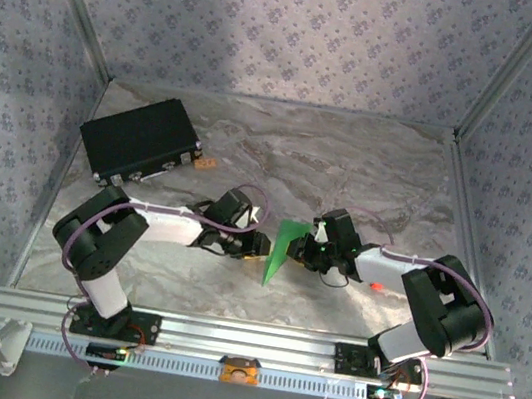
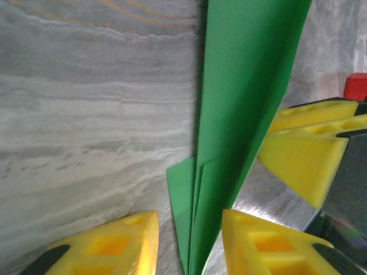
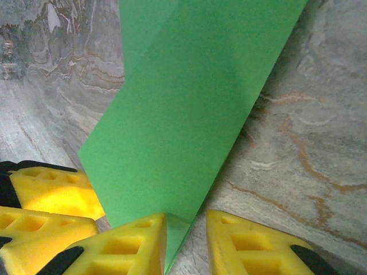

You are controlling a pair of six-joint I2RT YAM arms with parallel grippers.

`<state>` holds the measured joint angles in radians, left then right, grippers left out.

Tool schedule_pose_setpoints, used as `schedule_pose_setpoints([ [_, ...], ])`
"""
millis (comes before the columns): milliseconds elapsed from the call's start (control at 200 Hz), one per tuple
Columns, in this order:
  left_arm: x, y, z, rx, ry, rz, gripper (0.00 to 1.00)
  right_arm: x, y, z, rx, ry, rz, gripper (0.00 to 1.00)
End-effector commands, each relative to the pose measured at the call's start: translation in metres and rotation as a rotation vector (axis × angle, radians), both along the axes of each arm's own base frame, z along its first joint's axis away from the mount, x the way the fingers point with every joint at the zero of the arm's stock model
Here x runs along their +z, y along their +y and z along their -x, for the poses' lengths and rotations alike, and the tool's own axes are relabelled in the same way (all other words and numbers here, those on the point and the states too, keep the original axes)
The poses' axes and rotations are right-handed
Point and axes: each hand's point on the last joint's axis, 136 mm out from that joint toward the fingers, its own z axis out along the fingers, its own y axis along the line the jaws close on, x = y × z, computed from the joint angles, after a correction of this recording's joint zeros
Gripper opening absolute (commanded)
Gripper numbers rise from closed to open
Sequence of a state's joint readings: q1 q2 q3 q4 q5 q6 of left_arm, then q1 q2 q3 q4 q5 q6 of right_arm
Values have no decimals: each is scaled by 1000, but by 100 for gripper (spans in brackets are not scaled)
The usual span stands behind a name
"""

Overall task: Fold a paper plane with a square sheet of paper (pick it up from the middle)
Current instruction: Turn over a paper plane at the center of the table.

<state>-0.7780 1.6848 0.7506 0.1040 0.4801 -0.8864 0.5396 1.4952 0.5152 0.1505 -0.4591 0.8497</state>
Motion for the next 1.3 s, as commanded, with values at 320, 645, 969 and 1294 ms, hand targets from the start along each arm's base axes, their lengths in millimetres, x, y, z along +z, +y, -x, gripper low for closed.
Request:
schedule_pose_setpoints([
  [320, -7, -8, 0, -40, 43, -8, 30, -2, 9, -3, 10, 12, -19, 25],
  [645, -5, -17, 1, -63, 53, 17, 27, -6, 13, 0, 21, 31, -36, 22],
  [969, -4, -23, 1, -70, 61, 42, 27, -9, 13, 3, 21, 44, -52, 21],
  [1294, -4, -29, 1, -66, 69, 72, 26, -12, 11, 7, 10, 59, -68, 19],
])
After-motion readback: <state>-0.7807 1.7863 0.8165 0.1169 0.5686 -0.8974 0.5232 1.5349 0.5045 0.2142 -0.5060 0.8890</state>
